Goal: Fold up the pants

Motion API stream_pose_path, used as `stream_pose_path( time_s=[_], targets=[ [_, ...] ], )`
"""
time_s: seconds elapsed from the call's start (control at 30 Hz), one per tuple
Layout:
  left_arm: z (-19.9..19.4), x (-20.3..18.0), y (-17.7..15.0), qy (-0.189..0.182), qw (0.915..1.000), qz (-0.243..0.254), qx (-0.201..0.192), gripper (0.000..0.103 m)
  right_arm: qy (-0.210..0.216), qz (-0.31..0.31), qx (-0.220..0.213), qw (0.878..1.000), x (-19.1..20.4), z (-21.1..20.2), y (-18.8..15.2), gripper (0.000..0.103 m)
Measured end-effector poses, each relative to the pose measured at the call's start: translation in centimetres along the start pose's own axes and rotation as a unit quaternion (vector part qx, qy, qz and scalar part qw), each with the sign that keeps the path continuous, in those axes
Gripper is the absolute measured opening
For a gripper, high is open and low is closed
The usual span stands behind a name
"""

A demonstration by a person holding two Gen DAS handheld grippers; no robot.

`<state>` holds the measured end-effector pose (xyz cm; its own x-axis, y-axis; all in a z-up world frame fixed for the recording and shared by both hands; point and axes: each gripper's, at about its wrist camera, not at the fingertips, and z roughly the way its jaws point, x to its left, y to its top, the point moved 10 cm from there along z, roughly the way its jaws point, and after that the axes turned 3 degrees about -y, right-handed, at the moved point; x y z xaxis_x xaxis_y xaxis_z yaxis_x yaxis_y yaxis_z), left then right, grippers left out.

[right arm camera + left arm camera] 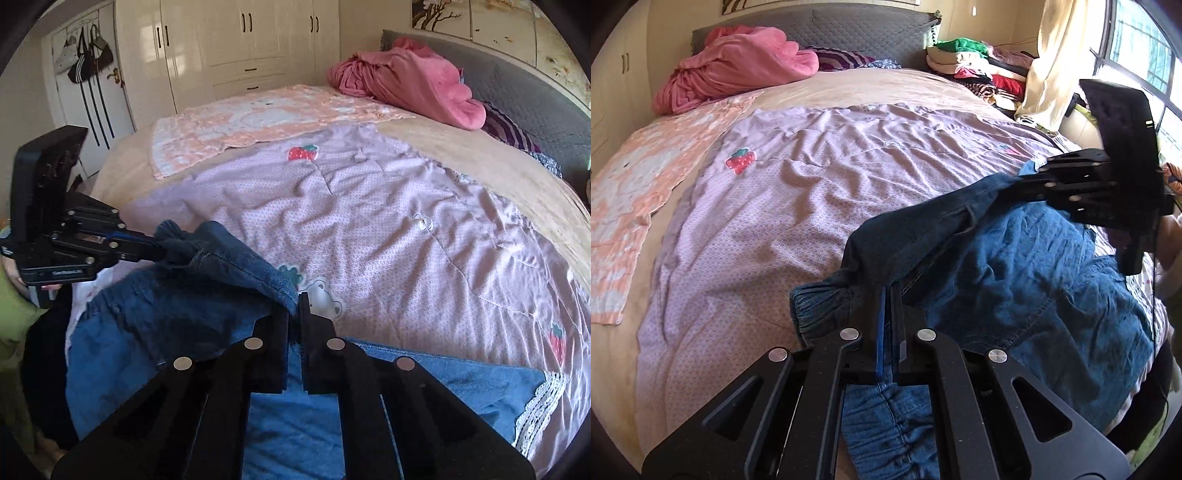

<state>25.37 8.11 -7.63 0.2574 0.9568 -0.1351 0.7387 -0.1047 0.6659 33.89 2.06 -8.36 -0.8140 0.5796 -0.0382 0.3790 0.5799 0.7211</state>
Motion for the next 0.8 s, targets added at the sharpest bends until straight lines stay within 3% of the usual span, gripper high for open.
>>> stream_pose_path(
  time_s=[0.1,0.13,0.17,0.23,0.37,0.47,0.5,0.53,0.63,0.8],
  targets=[
    [-0.7,-0.3,0.1,0.007,0.9999,0.008,-0.011,0.002,0.000,-0.009,-0.016,1.000,1.7,-2.3,-0.1,0.004],
    [-1.0,-0.5,0.1,0.010,0.9998,0.011,-0.016,0.008,-0.002,-0.013,-0.019,1.000,2.3,-3.1,-0.2,0.004],
    [-1.2,-0.6,0.2,0.010,0.9996,0.013,-0.022,0.021,-0.001,-0.015,-0.022,1.000,2.9,-3.7,-0.4,0.004],
    [-1.6,-0.8,0.3,0.009,0.9995,0.015,-0.026,0.032,0.000,-0.020,-0.030,0.999,4.2,-5.1,-0.7,0.004],
    [-2.3,-0.7,0.4,0.033,0.9981,0.027,-0.044,0.039,0.004,-0.025,-0.037,0.999,6.7,-7.3,-2.1,0.004],
    [-2.7,-1.7,0.0,0.029,0.9970,0.048,-0.054,0.036,0.006,-0.028,-0.036,0.999,8.7,-8.3,-3.3,0.004],
    [-2.8,-1.9,-0.2,0.024,0.9969,0.051,-0.055,0.027,0.007,-0.028,-0.034,0.999,9.2,-8.4,-3.7,0.004],
    [-2.8,-2.3,-0.6,0.013,0.9973,0.050,-0.052,0.006,0.004,-0.027,-0.034,0.999,9.8,-8.7,-4.3,0.004],
    [-4.1,-3.2,-1.8,-0.010,0.9974,0.039,-0.060,0.002,-0.001,-0.024,-0.030,0.999,11.5,-9.1,-5.9,0.004],
    [-6.3,-4.8,-4.7,0.000,0.9966,0.041,-0.071,0.002,-0.002,-0.002,-0.018,1.000,12.9,-8.6,-9.1,0.004]
  ],
)
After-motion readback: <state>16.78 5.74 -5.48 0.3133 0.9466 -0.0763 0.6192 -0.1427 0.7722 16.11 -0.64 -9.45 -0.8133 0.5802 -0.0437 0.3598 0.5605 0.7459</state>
